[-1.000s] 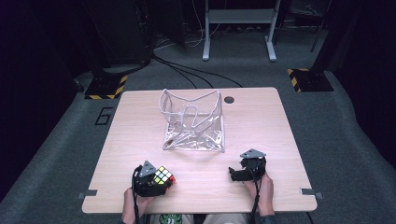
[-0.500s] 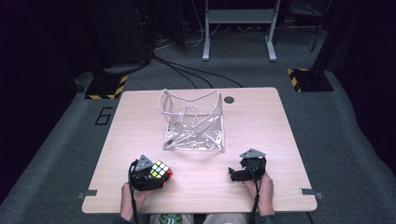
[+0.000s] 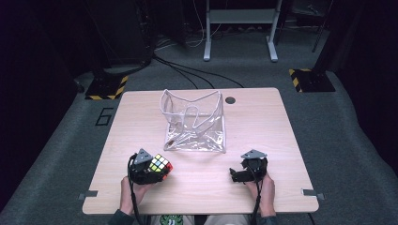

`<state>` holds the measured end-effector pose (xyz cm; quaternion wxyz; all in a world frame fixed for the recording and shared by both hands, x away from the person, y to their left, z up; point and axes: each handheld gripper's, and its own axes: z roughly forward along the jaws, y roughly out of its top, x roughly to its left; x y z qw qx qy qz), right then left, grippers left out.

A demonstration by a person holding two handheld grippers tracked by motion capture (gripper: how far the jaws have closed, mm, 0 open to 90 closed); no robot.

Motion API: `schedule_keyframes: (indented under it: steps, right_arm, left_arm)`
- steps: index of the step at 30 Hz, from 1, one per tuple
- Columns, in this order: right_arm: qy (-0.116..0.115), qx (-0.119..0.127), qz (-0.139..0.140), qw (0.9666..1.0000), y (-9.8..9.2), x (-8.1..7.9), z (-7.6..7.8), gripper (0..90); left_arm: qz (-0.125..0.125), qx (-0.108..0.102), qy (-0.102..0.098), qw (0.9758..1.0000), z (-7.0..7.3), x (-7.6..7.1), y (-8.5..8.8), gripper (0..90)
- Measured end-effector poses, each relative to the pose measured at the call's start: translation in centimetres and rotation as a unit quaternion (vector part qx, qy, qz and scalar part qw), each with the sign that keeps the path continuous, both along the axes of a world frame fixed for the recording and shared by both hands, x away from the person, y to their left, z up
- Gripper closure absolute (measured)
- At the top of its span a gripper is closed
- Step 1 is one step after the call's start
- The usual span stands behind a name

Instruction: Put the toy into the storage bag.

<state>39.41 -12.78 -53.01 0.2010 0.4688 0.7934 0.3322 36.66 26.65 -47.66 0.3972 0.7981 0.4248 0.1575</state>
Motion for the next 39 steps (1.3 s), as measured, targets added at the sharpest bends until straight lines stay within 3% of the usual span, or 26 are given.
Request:
schedule_keyframes:
  steps: [26,39]
  right_arm:
    - [0.0,0.001,-0.004,1.0,0.1,0.0,0.0,0.0]
    - [-0.001,0.001,-0.005,1.0,0.1,0.0,0.0,0.0]
  left_arm:
    - [0.005,0.002,-0.036,0.9994,3.8,2.5,0.2,34.1]
    - [0.0,0.005,-0.04,0.9992,5.7,3.7,0.0,34.1]
